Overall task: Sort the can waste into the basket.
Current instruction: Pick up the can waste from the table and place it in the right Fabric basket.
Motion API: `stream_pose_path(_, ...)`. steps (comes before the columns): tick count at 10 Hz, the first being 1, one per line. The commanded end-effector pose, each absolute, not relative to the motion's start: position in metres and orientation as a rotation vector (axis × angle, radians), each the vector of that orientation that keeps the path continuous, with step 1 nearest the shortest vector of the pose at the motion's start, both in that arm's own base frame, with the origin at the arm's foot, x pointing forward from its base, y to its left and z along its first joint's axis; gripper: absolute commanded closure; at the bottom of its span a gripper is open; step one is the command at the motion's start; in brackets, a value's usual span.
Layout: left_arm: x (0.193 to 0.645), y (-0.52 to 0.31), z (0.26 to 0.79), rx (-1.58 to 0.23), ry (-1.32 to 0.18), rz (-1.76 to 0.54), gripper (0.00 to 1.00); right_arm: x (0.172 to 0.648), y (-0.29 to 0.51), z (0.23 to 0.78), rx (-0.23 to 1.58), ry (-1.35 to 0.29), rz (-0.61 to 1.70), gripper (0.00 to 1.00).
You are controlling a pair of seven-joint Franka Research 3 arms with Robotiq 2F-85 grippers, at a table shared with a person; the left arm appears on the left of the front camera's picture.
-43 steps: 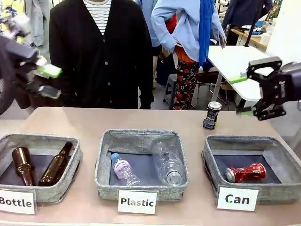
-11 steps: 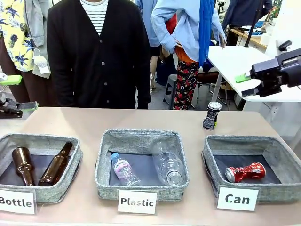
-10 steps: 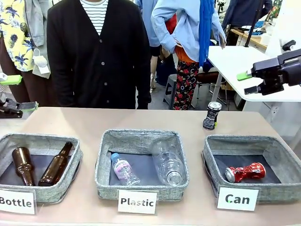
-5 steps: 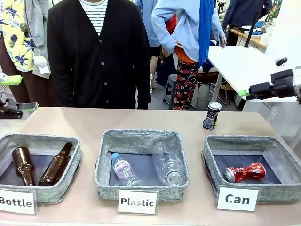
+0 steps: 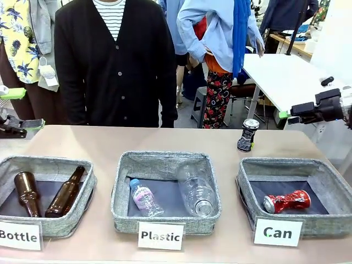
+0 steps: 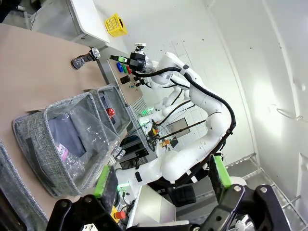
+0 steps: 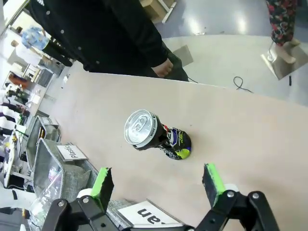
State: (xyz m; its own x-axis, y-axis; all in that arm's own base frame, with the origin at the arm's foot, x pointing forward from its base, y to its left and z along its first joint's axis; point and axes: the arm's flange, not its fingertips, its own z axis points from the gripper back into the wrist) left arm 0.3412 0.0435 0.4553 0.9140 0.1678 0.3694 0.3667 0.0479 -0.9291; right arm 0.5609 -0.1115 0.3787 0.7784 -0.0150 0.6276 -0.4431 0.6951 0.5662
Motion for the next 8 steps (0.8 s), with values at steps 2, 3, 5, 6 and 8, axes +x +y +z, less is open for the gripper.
stream_pose_path(2, 0.340, 0.044, 0.458, -1.538, -0.432, -0.165, 0.00, 0.573, -0.117, 0.377, 0.790, -0.729, 0.379, 0.00)
stream_pose_path(3, 0.340, 0.044, 0.458, -1.538, -0.432, -0.165, 0.00, 0.573, -0.121, 0.372, 0.816, -0.824, 0.593, 0.00)
stream_pose_path(5, 0.340, 0.044, 0.458, -1.538, -0.432, -0.165, 0.00, 0.554, -0.131, 0.360, 0.890, -0.867, 0.914, 0.00)
stream_pose_path(6, 0.340, 0.044, 0.458, -1.538, -0.432, -0.165, 0.00, 0.546, -0.133, 0.353, 0.884, -0.807, 1.044, 0.00)
stream_pose_path(8, 0.340, 0.044, 0.458, -1.538, -0.432, -0.165, 0.00, 0.545, -0.131, 0.342, 0.818, -0.766, 1.145, 0.00)
